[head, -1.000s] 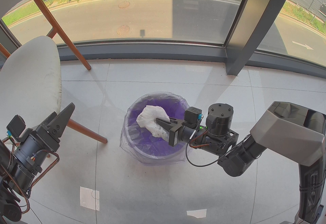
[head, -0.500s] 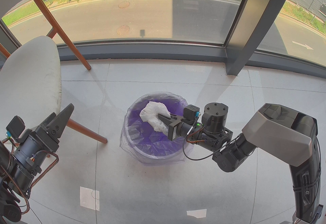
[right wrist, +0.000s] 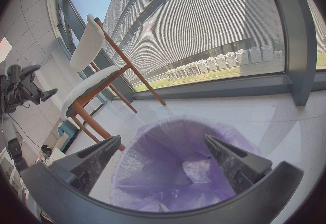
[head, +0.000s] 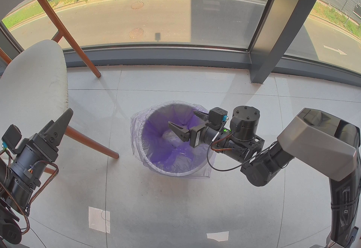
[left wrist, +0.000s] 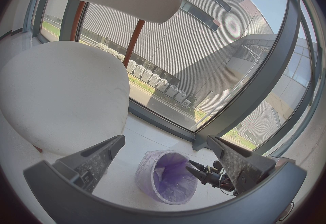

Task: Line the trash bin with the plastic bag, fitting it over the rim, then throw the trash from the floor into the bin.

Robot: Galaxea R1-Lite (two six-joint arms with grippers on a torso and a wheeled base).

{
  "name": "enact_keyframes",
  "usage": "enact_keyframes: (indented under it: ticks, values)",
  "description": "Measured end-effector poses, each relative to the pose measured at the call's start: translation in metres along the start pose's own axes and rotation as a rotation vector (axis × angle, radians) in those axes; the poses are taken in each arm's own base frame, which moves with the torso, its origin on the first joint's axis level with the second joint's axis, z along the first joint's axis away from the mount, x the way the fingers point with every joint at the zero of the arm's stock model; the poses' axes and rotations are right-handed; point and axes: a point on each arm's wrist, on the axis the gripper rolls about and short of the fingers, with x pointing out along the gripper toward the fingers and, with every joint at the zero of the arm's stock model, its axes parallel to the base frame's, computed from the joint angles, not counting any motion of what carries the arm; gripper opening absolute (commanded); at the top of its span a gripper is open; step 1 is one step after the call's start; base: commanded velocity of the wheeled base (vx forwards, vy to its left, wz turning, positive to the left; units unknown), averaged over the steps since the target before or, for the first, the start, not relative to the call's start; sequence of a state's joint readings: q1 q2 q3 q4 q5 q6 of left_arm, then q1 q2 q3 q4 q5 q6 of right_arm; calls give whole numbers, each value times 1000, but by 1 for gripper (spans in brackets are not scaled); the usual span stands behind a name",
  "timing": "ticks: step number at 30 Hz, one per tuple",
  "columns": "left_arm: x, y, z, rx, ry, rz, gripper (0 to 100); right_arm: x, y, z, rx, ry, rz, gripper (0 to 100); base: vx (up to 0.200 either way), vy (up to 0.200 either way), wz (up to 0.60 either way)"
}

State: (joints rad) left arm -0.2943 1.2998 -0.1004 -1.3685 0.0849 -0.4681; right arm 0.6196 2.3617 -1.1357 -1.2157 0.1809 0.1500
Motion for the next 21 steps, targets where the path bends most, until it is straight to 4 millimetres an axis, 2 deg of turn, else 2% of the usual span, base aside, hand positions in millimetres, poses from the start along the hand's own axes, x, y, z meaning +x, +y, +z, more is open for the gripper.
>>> enact_keyframes:
  ticks: [6,11,16,21]
  values:
    - [-4,0,4,-1,-24,2,100,-22,-1,34,6,-53,-43,100,0,0,0]
    - [-10,0,7,0,-44,3,100,-54,-6,69,16,-107,-102,100,0,0,0]
    - [-19,4,10,7,-71,27,100,-107,-18,104,13,-156,-188,100,0,0,0]
    - [-30,14,14,27,-117,124,100,-181,-32,131,-7,-210,-326,100,0,0,0]
